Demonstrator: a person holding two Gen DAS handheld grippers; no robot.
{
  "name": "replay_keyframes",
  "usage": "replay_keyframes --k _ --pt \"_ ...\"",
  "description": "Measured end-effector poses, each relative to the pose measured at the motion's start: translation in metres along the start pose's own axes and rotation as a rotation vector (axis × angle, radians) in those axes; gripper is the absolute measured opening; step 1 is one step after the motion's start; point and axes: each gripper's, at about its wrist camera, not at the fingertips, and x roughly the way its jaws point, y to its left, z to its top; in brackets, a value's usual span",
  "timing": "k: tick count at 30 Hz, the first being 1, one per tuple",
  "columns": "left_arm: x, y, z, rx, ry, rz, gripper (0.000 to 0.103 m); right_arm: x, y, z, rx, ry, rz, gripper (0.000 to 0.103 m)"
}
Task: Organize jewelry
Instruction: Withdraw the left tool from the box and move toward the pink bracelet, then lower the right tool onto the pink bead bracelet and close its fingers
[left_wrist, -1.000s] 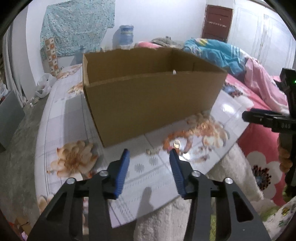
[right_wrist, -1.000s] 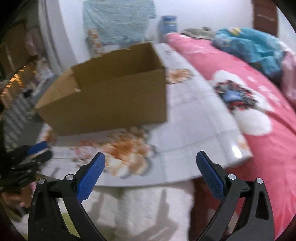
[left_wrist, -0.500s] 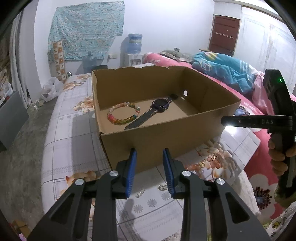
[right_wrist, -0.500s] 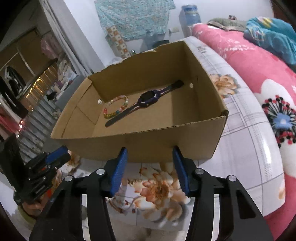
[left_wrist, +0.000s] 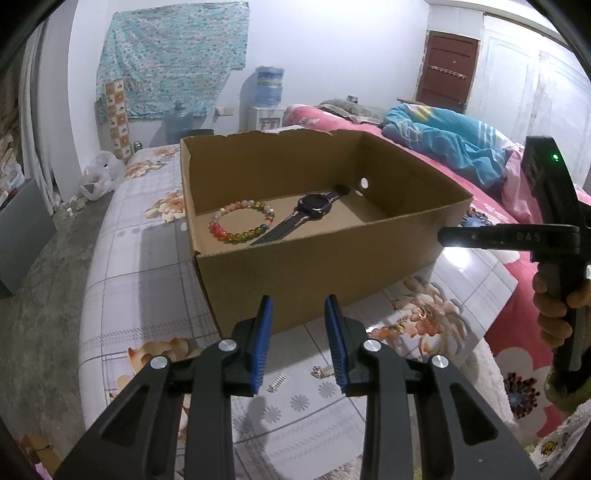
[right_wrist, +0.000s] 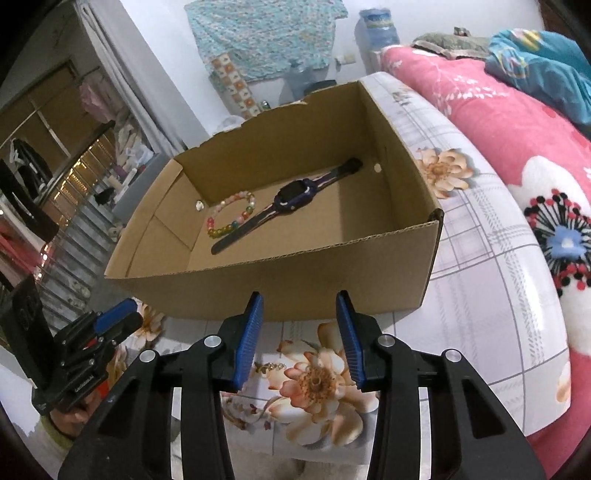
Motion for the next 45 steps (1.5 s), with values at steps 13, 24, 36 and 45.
replay_keyframes --k 13,24,36,45 --pt "-0.006 -0.011 -0.01 0.015 0.006 -0.031 0.028 0.002 0.003 -0.008 -0.014 0.016 -0.022 0.038" --pt "-0.004 -0.013 -0.009 0.021 0.015 -0.029 0.024 0.003 0.002 -0.008 -0.021 0.015 -0.02 0.038" --pt "0.003 -0.022 -0.019 0.049 0.069 -0.096 0.024 0.004 -0.01 -0.012 -0.009 0.036 -0.014 0.038" --pt "0.02 -0.046 -0.029 0.116 0.145 -0.135 0.024 0.009 -0.022 -0.02 -0.016 0.074 -0.025 0.041"
